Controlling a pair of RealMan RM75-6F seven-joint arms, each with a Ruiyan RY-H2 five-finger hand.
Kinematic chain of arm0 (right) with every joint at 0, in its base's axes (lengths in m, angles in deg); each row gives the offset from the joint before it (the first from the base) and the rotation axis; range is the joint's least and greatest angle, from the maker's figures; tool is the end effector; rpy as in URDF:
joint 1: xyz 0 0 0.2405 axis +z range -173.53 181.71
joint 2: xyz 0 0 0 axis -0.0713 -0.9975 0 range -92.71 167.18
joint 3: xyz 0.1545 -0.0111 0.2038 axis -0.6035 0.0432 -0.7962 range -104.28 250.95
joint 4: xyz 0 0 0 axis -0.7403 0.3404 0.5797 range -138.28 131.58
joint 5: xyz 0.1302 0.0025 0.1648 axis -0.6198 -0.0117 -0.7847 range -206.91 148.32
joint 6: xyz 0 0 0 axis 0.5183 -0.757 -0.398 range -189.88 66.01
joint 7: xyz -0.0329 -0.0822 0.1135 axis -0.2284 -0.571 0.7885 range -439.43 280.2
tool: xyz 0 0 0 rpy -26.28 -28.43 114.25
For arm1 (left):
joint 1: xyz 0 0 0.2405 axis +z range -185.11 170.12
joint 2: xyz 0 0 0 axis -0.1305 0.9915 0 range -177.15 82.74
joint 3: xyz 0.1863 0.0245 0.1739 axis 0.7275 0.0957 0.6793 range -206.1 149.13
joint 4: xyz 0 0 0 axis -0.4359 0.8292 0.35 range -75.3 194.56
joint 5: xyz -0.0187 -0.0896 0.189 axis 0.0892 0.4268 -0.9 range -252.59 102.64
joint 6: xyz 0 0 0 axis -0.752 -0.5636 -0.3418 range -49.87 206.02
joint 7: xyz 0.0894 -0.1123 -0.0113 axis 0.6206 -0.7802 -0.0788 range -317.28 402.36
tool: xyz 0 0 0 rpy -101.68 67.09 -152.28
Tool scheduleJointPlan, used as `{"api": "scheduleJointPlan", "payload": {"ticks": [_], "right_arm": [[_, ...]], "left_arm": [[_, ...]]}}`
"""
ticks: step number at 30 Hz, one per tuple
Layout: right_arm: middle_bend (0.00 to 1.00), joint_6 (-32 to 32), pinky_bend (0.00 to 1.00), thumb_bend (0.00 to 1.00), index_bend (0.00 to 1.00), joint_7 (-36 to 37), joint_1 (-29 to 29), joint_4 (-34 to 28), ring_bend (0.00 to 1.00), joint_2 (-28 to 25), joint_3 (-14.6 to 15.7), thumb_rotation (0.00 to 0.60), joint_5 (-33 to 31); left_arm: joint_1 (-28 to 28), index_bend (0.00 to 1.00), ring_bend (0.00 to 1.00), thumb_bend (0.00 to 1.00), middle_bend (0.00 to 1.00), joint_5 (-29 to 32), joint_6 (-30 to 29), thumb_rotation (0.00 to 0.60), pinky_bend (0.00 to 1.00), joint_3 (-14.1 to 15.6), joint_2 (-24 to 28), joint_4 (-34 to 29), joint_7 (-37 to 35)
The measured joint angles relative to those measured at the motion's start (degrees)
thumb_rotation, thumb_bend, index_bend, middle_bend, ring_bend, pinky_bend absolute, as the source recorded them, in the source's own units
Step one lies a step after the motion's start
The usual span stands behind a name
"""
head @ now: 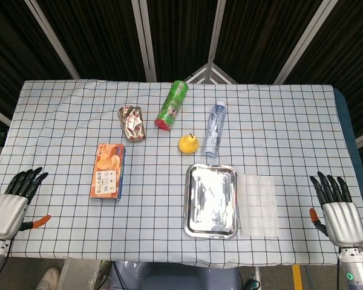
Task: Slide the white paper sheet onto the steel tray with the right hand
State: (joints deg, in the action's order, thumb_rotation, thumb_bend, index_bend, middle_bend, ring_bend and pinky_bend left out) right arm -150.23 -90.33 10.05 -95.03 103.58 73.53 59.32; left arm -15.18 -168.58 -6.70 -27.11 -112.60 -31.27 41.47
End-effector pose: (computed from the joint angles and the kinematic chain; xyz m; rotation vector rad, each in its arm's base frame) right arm -0.3015 -0.1754 0.1453 1.4798 -0.7431 0.8257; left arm -0.2944 0.1786 0.1361 -1.5681 -0.8867 -0.9683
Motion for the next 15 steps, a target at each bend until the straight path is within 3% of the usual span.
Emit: {"api": "scheduleJointPlan", "payload": {"ticks": [10,15], "right_arm": [[0.00,1.0,0.00,0.47,0.00,-1.0,-0.3,0.1,0.00,0.4,0.7,0.600,1.1],[0.00,2.0,0.00,0.47,0.14,-1.2,-0.4,-2.4,0.00,0.7,2.1,0.600,2.6]], "left_arm": [[0.0,0.00,0.00,0.00,0.00,-0.4,-0.1,0.600,0.00,0.1,0.1,0.1,-0.2],[-0.2,0.00,0.00,0.00,0.00,-0.2,0.3,0.600,0.00,0.2,0.0,0.1,-0.1]]}}
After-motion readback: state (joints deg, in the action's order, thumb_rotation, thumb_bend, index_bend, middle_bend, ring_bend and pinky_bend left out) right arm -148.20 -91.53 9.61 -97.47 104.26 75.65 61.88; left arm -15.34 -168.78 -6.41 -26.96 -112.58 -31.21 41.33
